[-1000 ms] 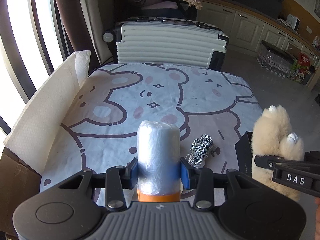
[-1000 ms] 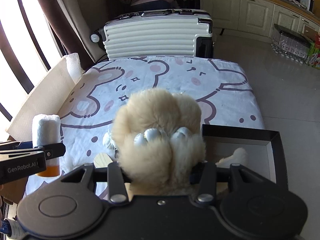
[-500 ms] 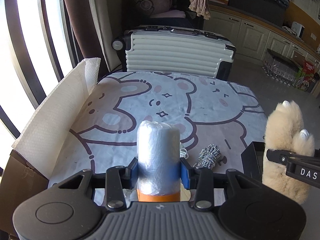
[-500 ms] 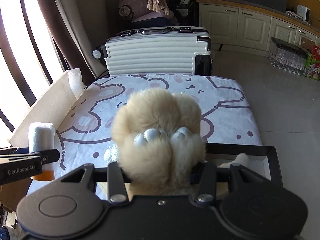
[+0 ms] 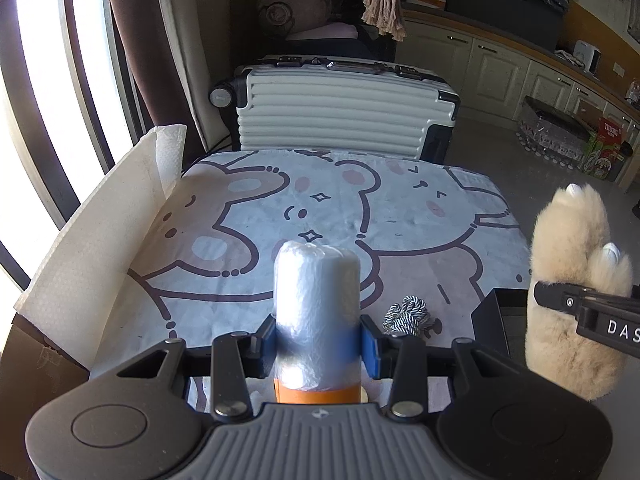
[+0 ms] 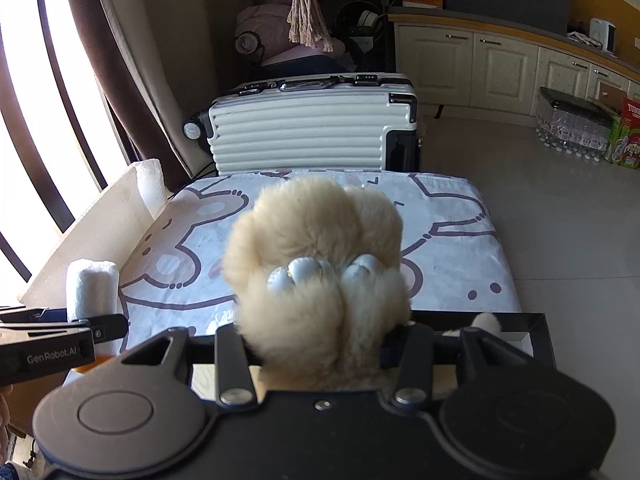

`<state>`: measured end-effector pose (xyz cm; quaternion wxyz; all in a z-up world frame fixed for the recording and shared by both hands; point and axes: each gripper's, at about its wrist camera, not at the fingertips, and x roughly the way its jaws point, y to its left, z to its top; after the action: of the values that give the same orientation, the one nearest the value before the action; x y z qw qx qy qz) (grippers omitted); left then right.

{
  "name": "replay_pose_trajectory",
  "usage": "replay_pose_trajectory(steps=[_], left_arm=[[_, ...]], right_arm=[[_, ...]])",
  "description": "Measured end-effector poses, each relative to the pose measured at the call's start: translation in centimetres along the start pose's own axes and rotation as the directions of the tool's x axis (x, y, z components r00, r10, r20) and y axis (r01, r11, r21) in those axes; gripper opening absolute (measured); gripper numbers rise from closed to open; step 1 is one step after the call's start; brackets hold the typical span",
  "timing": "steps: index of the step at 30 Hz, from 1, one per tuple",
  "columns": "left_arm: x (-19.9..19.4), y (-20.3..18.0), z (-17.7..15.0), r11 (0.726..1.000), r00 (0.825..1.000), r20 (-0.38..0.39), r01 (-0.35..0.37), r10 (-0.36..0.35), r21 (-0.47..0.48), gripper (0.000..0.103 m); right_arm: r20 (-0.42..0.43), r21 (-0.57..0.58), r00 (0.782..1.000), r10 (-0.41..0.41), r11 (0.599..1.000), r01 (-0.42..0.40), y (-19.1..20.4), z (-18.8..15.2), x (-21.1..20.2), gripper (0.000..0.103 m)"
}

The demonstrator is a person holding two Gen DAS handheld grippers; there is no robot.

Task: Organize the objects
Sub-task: 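Lift the plush paw with the right gripper while the left gripper lifts the plastic roll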

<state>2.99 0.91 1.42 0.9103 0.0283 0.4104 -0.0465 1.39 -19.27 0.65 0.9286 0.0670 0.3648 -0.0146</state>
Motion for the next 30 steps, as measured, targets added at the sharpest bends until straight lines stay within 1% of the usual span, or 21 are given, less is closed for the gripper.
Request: replay_pose_trajectory(steps=[3,10,16,24,30], left_arm=[[-0.1,-0.7,0.2,1.000,1.000,0.003,0.016,-0.016,0.002,0.043],[-0.6,-3.0,0.6,0.998,0.999,0.014,0.043,-0.044,0.039,0.043],[-0.9,-5.5,0.8,0.994,0.996,0.017,0.088,-0.089,0.068,0.043],[-1.1,-9.7,0.8,0.981,0.987,0.016,0.155,-0.158,0.118,0.043],[-0.3,-12.2,0.5,0.968,0.975,-0.010,0.222,-0.223,0.120,0.042]], right_arm=[[0.008,0.003,1.000,-0.015,1.000,0.015,-0.8,0.1,-0.3,0.045],[0.024,0.025,0.998,-0.058,0.998,0.057,-3.0,0.7,-1.5,0.045],[0.037,0.041,0.994,-0.099,0.994,0.098,-5.2,0.7,-2.8,0.045],[0.063,0.083,0.988,-0.143,0.987,0.138,-8.3,0.5,-4.2,0.045],[0.081,0.099,0.983,-0.166,0.983,0.158,-10.8,-0.2,-4.1,0.045]])
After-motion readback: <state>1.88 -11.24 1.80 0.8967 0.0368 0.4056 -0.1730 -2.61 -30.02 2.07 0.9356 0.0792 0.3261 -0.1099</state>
